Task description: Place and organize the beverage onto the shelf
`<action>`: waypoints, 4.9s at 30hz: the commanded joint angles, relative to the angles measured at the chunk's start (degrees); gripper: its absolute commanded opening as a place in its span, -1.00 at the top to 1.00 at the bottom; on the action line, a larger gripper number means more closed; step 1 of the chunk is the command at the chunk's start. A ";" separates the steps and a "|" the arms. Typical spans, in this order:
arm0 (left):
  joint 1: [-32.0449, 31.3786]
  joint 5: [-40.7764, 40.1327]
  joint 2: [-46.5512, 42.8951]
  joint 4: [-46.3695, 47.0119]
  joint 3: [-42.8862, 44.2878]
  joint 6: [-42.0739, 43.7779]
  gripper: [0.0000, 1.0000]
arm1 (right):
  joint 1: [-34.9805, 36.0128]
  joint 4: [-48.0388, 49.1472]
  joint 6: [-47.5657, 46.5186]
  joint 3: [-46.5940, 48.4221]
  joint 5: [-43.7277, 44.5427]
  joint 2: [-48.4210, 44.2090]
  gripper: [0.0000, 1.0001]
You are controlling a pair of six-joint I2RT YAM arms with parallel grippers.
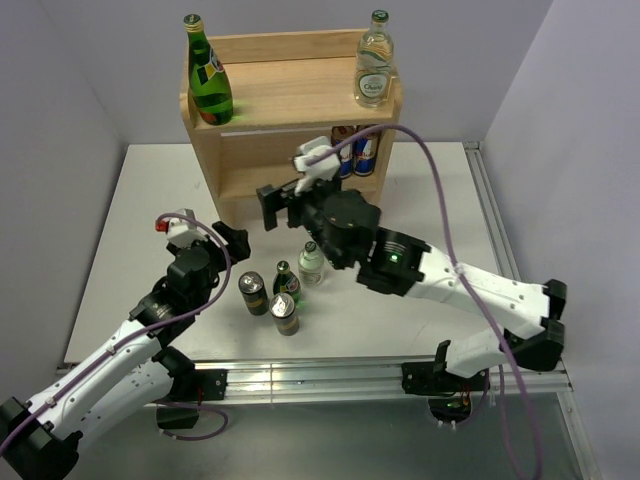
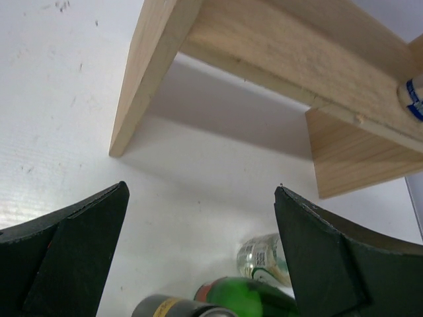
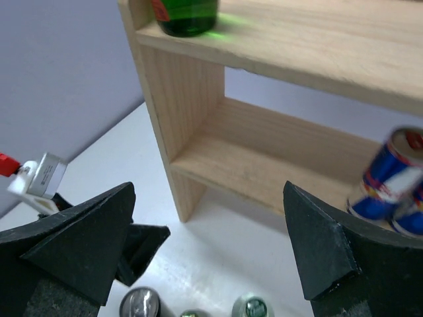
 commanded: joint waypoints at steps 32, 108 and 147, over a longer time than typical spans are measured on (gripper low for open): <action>-36.26 -22.66 6.51 -36.73 5.40 -38.18 -0.99 | 0.72 -5.63 21.18 -32.55 10.94 -33.34 -1.00; -35.64 -42.35 37.10 -46.79 13.90 -57.17 0.94 | 0.72 -4.93 26.54 -45.11 9.80 -34.40 -1.00; 7.07 0.63 35.87 5.03 39.68 18.15 0.99 | 0.46 -6.78 25.31 -49.25 11.73 -41.71 -1.00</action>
